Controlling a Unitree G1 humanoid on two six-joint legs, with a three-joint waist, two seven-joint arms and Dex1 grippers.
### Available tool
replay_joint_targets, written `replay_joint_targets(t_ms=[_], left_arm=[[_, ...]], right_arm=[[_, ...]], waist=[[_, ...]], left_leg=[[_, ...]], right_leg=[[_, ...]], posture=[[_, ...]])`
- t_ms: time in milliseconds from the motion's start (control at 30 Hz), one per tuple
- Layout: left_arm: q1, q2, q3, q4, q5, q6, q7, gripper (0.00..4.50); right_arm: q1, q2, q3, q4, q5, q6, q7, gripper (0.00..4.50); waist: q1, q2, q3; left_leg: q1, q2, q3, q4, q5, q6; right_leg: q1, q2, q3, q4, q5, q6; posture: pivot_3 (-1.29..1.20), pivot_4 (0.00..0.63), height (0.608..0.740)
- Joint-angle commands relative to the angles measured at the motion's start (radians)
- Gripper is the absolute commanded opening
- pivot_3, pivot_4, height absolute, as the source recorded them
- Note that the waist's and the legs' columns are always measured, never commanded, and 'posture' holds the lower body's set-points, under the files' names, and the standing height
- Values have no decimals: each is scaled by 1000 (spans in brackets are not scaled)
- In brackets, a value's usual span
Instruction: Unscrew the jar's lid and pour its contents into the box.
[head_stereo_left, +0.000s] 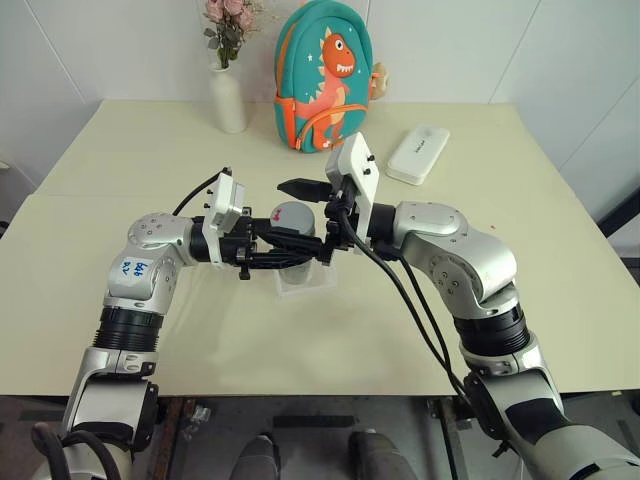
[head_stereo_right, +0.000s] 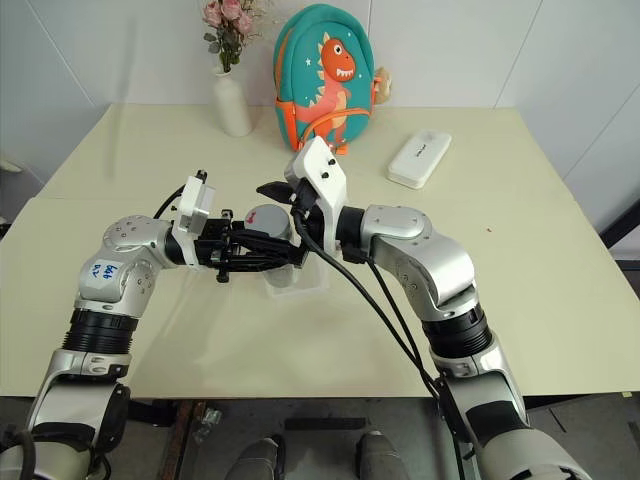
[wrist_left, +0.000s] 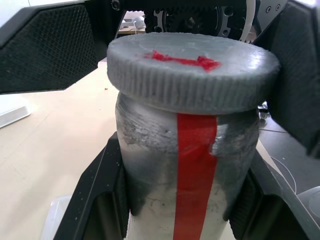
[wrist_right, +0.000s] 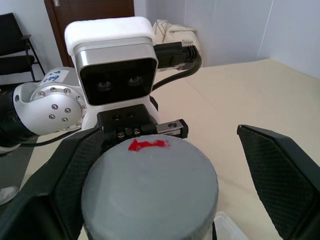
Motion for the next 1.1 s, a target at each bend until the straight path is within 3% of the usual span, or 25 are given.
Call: replay_joint_targets(t_ms=[33,700,1100], left_arm=[[1,7,13,-38,-9,-7,1,2001],[-5,10,13,-36,-7,-3,6,2001],[-6,7,12,-33,-6,-6,7,2001]], right_arm=[[9,-32,-36,-47,12,0,6,4462],[32,-114,-53,-92,73,22,68,4462],[23,-85,-52,-113,131,33,81,4462]], waist=[[1,0,0],[1,0,0],[0,0,0]], left_leg=[[0,0,0,0,0,0],[0,0,0,0,0,0],[0,0,0,0,0,0]], right_leg=[[0,0,0,0,0,0],[0,0,0,0,0,0],[0,0,0,0,0,0]], posture=[[0,150,740],[0,150,740],[0,150,740]])
